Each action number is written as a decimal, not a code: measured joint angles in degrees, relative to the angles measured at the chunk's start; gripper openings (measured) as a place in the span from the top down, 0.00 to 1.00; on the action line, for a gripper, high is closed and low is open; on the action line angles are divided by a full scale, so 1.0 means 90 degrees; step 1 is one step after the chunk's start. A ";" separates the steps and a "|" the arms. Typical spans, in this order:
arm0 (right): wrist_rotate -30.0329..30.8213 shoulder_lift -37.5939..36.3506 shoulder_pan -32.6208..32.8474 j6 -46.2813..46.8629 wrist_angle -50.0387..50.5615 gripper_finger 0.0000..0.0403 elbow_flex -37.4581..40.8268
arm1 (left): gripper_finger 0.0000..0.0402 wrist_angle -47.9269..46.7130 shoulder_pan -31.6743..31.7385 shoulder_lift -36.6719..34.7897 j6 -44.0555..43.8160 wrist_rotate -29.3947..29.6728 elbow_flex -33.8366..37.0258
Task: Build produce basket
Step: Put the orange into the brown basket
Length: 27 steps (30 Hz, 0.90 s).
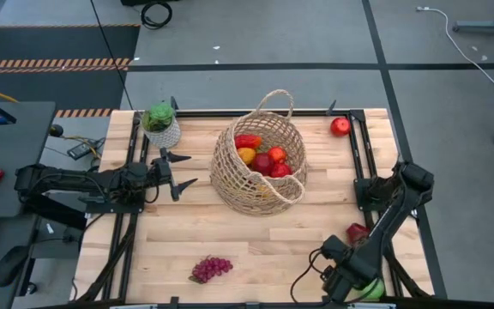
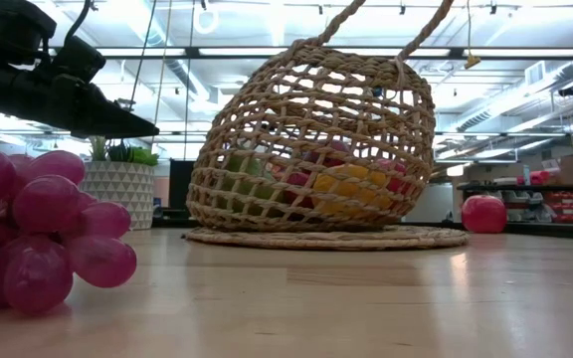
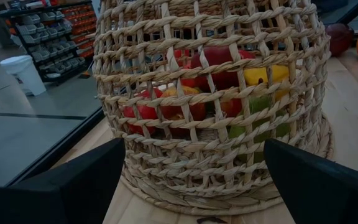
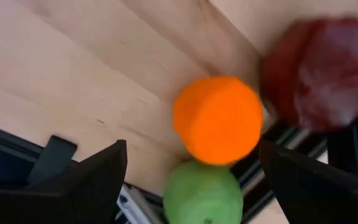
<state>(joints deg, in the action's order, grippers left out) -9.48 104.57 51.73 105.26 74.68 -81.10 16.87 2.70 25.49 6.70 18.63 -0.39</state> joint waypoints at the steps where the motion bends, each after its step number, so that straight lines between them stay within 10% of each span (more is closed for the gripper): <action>1: -0.0113 0.0033 -0.0038 0.0132 -0.0018 0.08 0.0000 | 0.03 -0.0001 0.0000 0.0001 0.0000 0.0000 -0.0001; 27: 0.0210 0.0076 0.0912 0.2847 -0.0383 0.05 0.0435 | 0.03 -0.0001 0.0000 -0.0001 0.0000 0.0000 -0.0001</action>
<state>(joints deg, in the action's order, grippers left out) -7.59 105.25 59.94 130.88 71.23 -77.19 16.86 2.70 25.48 6.70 18.63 -0.40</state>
